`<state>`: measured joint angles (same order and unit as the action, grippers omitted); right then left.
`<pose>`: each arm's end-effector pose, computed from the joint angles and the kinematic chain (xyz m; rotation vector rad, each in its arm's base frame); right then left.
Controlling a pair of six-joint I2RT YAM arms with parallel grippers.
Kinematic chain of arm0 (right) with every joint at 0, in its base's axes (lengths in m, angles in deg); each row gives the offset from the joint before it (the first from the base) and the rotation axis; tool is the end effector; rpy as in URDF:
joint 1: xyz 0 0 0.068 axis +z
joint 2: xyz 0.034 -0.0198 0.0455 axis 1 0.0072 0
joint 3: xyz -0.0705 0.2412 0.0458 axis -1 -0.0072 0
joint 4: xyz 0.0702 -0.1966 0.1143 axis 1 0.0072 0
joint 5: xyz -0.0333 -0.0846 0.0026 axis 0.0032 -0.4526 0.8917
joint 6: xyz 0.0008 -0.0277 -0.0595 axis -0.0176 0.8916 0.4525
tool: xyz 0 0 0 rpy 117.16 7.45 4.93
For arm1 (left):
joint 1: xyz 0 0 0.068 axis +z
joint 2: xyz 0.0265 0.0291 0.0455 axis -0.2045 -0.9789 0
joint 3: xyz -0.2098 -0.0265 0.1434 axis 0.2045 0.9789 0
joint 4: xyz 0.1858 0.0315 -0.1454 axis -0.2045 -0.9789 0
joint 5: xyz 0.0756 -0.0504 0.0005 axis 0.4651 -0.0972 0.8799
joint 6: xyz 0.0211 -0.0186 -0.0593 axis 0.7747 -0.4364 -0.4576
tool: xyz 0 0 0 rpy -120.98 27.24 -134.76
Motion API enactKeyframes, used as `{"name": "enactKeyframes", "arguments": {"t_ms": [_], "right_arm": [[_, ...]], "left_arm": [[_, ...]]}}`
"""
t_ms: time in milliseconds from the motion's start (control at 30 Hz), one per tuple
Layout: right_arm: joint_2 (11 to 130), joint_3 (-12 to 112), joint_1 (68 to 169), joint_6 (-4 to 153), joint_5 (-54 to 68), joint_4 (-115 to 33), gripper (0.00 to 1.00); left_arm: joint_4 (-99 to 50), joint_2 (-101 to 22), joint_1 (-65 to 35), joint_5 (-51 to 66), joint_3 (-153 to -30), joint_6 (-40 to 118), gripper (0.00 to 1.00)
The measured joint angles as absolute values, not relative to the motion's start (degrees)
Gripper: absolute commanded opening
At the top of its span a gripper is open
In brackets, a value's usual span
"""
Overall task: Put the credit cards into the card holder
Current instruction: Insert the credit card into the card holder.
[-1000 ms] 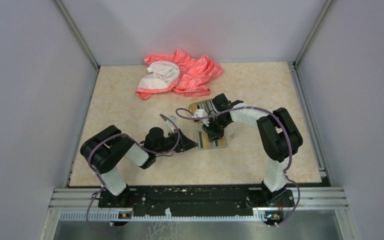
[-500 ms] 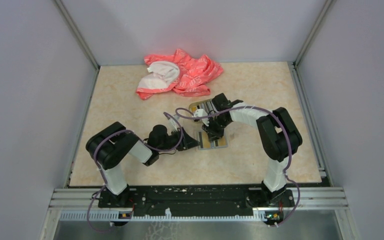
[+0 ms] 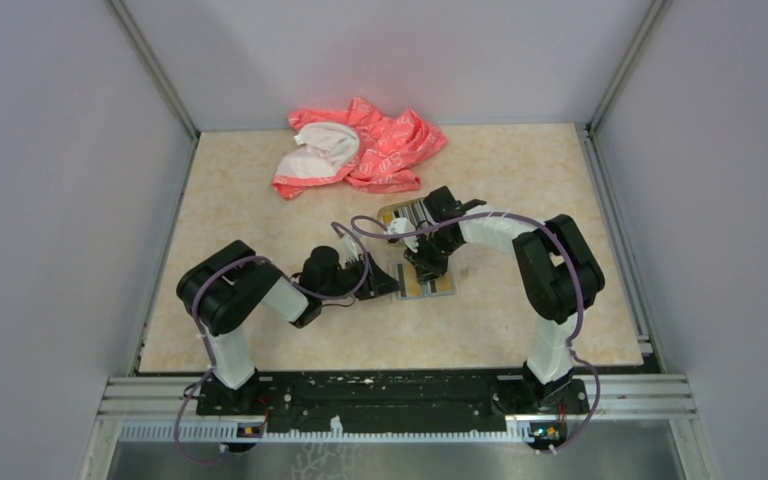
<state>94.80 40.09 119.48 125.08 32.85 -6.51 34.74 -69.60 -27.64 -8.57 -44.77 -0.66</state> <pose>0.2660 0.1857 0.1425 -1.7134 2.1101 0.7683 0.2164 -0.2054 0.1069 0.1042 2.1497 -1.4112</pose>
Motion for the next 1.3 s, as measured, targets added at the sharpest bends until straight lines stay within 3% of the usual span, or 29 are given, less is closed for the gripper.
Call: {"name": "enactKeyframes", "arguments": {"t_ms": [1033, 1300], "right_arm": [[94.80, 40.11, 119.48, 125.02, 32.88, -6.51, 0.09], [94.80, 40.11, 119.48, 125.02, 33.16, -6.36, 0.16]], "left_arm": [[31.31, -68.90, -28.65, -7.65, -45.79, -0.64, 0.44], [31.29, -68.90, -29.00, -8.24, -46.60, -0.64, 0.43]]}}
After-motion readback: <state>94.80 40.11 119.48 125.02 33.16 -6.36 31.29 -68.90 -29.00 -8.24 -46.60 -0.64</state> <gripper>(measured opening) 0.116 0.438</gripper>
